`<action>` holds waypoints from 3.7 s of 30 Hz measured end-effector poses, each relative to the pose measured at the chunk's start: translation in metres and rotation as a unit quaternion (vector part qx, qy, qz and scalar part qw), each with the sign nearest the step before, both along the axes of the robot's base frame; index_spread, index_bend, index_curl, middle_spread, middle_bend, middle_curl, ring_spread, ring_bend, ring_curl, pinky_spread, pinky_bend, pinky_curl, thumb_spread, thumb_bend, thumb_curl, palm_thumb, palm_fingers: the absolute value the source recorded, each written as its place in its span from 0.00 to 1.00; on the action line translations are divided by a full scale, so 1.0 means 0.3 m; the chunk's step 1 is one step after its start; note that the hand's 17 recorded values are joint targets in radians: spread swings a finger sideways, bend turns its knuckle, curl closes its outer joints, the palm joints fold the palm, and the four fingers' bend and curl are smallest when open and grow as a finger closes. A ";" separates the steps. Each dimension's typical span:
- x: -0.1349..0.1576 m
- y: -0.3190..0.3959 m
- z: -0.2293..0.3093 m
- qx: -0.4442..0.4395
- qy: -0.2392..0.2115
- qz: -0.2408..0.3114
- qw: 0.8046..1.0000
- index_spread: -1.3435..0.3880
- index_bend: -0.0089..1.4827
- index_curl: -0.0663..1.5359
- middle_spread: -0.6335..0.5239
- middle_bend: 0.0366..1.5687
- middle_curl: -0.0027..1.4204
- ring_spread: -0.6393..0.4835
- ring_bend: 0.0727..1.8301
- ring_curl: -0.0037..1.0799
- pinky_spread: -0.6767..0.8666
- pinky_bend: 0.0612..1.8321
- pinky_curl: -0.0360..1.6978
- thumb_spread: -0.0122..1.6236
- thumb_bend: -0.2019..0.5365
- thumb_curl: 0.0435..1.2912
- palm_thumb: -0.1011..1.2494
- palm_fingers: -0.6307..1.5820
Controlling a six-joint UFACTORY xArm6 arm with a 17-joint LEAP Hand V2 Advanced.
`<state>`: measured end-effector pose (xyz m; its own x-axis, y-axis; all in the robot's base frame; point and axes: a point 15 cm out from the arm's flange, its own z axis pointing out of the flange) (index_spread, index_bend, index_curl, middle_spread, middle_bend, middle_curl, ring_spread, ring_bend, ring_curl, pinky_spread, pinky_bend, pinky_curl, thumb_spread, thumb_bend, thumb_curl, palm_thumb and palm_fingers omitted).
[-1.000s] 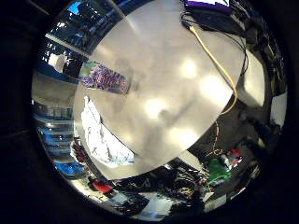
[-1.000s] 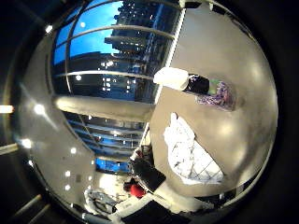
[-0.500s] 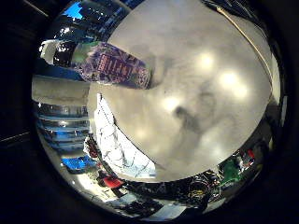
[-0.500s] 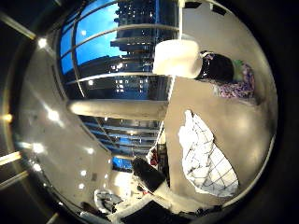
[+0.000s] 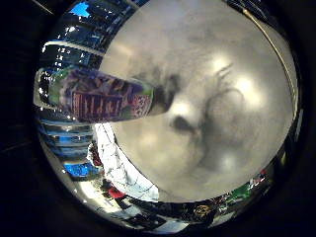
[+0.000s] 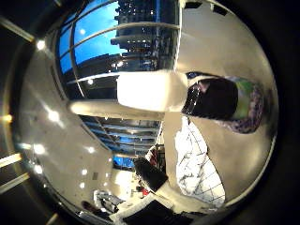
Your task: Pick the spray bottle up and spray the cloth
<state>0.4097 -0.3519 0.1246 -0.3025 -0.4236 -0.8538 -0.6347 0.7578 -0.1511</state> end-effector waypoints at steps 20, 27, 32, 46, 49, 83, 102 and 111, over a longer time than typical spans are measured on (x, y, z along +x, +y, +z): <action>0.143 0.182 -0.050 0.013 0.008 0.060 0.998 0.69 0.11 0.20 0.65 0.15 0.25 0.72 0.16 0.25 0.69 0.20 0.20 0.60 0.24 0.19 0.39 0.35; 0.264 0.201 -0.028 0.011 -0.008 0.063 0.998 0.66 0.11 0.20 0.52 0.28 0.30 0.58 0.33 0.31 0.57 0.22 0.18 0.60 0.25 0.20 0.44 0.55; 0.298 0.198 -0.006 0.018 -0.021 0.052 0.998 0.57 0.18 0.25 0.41 0.44 0.40 0.43 0.49 0.43 0.27 0.40 0.25 0.61 0.26 0.22 0.53 0.80; 0.339 0.158 0.065 0.040 -0.061 0.033 0.997 0.62 0.73 0.54 0.45 0.81 0.52 0.40 0.72 0.59 0.28 0.65 0.47 0.59 0.28 0.30 0.80 0.82; 0.341 0.172 0.105 0.055 -0.076 0.049 0.994 0.64 0.76 0.54 0.46 0.84 0.52 0.40 0.74 0.61 0.30 0.66 0.52 0.59 0.29 0.35 0.87 0.81; 0.149 0.697 0.849 -0.313 0.094 0.434 0.840 0.66 0.80 0.55 0.47 0.89 0.49 0.39 0.75 0.69 0.34 0.54 0.87 0.34 0.25 0.66 0.85 0.79; 0.107 1.055 0.637 -0.557 0.159 0.467 0.668 0.66 0.79 0.56 0.46 0.89 0.50 0.38 0.74 0.72 0.34 0.52 0.90 0.31 0.25 0.70 0.85 0.79; 0.035 1.115 0.412 -0.566 0.183 0.488 0.639 0.66 0.79 0.56 0.46 0.89 0.50 0.39 0.74 0.73 0.34 0.51 0.91 0.29 0.24 0.71 0.85 0.79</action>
<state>0.4202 -0.0174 0.2481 0.4847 -0.8469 0.2188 -0.8718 -0.4881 0.0417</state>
